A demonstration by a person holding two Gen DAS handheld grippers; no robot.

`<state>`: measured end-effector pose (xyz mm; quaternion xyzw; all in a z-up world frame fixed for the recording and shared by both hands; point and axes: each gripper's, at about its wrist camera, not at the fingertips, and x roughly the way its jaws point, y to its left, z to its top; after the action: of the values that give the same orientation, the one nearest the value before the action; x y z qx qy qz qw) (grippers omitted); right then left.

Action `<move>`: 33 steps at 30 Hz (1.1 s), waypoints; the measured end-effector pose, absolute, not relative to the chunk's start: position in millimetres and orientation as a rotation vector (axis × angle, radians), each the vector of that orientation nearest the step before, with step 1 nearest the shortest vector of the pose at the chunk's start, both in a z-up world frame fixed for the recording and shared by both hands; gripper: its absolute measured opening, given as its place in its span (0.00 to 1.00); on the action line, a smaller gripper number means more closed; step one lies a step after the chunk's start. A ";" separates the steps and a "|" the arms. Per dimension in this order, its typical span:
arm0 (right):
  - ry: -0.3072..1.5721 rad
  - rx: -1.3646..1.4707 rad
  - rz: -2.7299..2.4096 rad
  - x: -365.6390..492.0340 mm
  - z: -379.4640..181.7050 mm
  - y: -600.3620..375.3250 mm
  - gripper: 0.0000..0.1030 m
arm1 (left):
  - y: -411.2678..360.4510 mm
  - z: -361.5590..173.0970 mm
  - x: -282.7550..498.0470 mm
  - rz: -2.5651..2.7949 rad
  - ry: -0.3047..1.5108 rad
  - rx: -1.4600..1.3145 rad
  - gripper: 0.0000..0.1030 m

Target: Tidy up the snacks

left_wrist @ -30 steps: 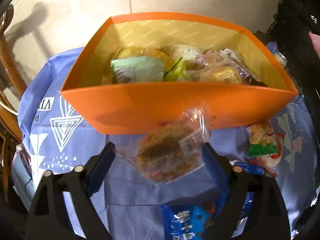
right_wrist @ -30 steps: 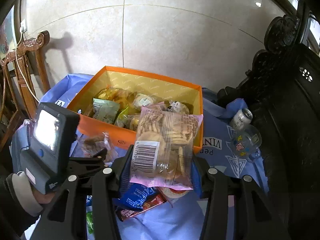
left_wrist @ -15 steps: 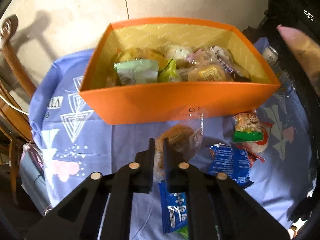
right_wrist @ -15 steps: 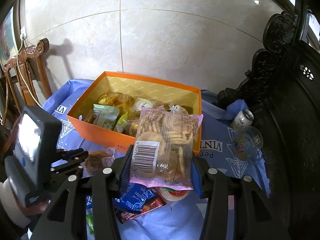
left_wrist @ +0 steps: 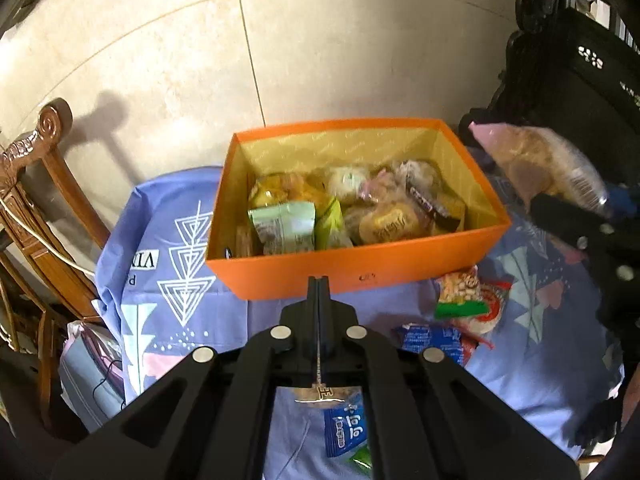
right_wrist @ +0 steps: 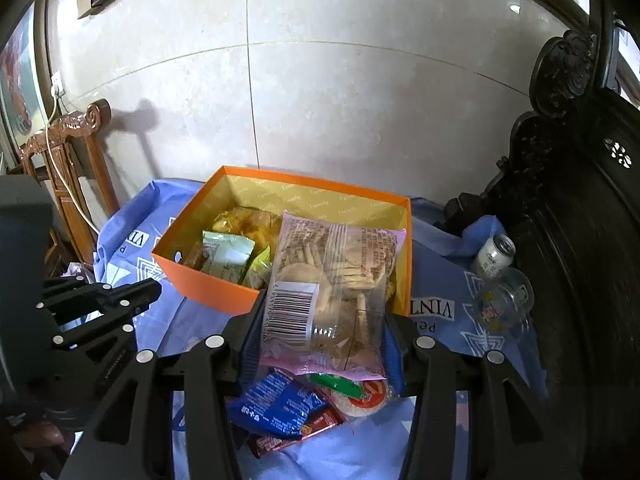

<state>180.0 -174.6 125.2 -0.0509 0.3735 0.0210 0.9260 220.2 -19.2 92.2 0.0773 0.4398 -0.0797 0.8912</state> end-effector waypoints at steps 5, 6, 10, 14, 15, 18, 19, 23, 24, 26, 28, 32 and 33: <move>0.767 -0.070 0.059 196.0 125.9 -179.1 0.49 | -19.1 96.0 233.6 -0.172 0.910 0.149 0.00; 0.772 -0.054 0.064 200.7 124.8 -181.4 0.49 | -19.0 95.7 238.0 -0.169 0.909 0.149 0.00; 0.781 -0.010 0.071 221.5 119.0 -190.0 0.49 | -18.4 92.8 262.8 -0.156 0.918 0.136 0.00; 0.790 0.026 0.081 239.1 114.7 -197.5 0.49 | -20.2 92.7 282.5 -0.152 0.921 0.139 0.00; 0.794 0.033 0.081 242.7 112.6 -199.1 0.49 | -20.8 93.0 286.5 -0.149 0.921 0.141 0.00; 0.812 0.071 0.088 253.1 107.1 -204.8 0.49 | -21.0 93.5 296.7 -0.152 0.934 0.128 0.01; 0.814 0.078 0.087 254.3 105.7 -206.7 0.49 | -19.8 92.5 298.2 -0.153 0.942 0.117 0.06; 0.814 0.083 0.090 249.9 103.6 -212.1 0.49 | -1.9 82.7 284.3 -0.091 0.954 0.108 0.75; 0.814 0.084 0.090 248.0 102.9 -214.3 0.49 | 1.1 75.3 278.7 -0.096 0.976 0.111 0.75; 0.822 0.095 0.090 243.6 99.1 -218.5 0.49 | 4.9 52.1 266.1 -0.112 1.052 0.105 0.75; 0.834 0.099 0.088 239.8 94.6 -220.2 0.49 | 3.3 26.4 255.7 -0.106 1.117 0.135 0.75; 0.853 0.094 0.092 233.8 88.9 -220.1 0.49 | 0.5 -16.4 248.7 -0.086 1.212 0.134 0.75; 0.855 0.093 0.093 232.3 88.6 -220.0 0.49 | -0.6 -27.8 249.8 -0.081 1.248 0.131 0.76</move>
<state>232.3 -220.0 88.6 0.0452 0.4142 0.0449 0.9080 249.8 -0.6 -27.8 0.0614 0.5836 -0.0380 0.8088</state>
